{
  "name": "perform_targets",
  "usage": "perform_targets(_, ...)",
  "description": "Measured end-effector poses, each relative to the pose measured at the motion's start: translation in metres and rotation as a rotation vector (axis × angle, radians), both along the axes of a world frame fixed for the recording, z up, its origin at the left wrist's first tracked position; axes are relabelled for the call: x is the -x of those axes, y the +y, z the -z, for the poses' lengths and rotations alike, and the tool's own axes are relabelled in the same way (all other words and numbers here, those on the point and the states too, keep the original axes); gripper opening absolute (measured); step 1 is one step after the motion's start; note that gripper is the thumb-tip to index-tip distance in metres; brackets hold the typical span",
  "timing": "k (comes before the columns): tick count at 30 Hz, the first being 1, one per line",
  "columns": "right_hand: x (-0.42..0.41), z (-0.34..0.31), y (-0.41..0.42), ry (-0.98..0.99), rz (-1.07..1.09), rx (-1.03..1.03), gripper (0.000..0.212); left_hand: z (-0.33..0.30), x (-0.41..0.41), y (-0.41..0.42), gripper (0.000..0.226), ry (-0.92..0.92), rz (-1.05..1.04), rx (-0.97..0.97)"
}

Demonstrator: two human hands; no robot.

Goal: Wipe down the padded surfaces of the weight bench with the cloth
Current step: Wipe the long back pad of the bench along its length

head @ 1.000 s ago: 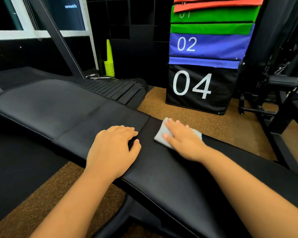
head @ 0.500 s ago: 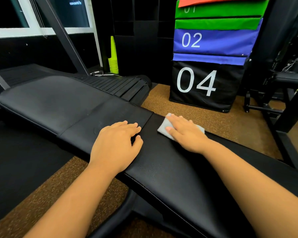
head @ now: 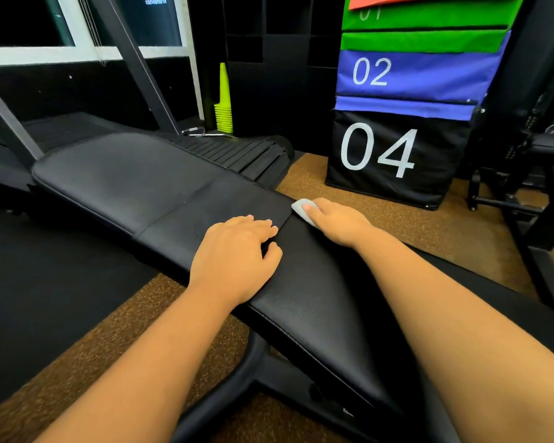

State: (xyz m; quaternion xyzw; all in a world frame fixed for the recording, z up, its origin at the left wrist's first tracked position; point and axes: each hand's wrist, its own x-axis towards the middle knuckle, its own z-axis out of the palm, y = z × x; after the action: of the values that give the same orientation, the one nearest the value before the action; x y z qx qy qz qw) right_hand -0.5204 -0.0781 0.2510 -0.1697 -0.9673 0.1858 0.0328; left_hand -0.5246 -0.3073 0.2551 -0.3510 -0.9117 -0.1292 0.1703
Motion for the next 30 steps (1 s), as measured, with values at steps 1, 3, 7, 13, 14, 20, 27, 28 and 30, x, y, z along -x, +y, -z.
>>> perform_targets(1, -0.007, 0.003, 0.01, -0.007, 0.0, 0.018, 0.058, 0.001, 0.0, 0.0, 0.052, 0.001, 0.001, -0.003)
perform_targets(3, -0.023, 0.007, 0.032, -0.043, 0.041, 0.035, 0.058, 0.002, 0.002, 0.0, 0.052, 0.007, -0.003, -0.014)
perform_targets(7, -0.035, 0.01, 0.05, -0.1, 0.106, 0.009, 0.065, 0.002, 0.003, 0.002, 0.05, 0.008, -0.012, -0.024)
perform_targets(13, -0.028, 0.011, 0.003, 0.037, 0.037, -0.152, 0.053, 0.002, 0.003, 0.001, 0.041, 0.01, -0.011, -0.018)
perform_targets(14, -0.033, 0.014, -0.011, 0.082, -0.025, -0.184, 0.054, 0.002, 0.002, 0.002, 0.04, 0.012, -0.009, -0.02)
perform_targets(20, -0.085, 0.018, -0.031, 0.07, -0.258, 0.001, 0.054, -0.001, -0.001, 0.0, 0.038, 0.007, -0.016, -0.002)
perform_targets(27, -0.076, 0.015, -0.03, 0.06, 0.01, -0.156, 0.045, -0.002, -0.005, -0.002, 0.041, -0.014, 0.018, -0.001)
perform_targets(28, -0.076, 0.018, -0.044, 0.08, -0.036, -0.156, 0.048, -0.002, -0.005, -0.002, 0.042, 0.0, 0.021, -0.002)
perform_targets(30, -0.081, 0.023, -0.065, 0.069, -0.131, -0.132, 0.055, -0.002, -0.005, -0.002, 0.042, 0.007, 0.021, -0.021)
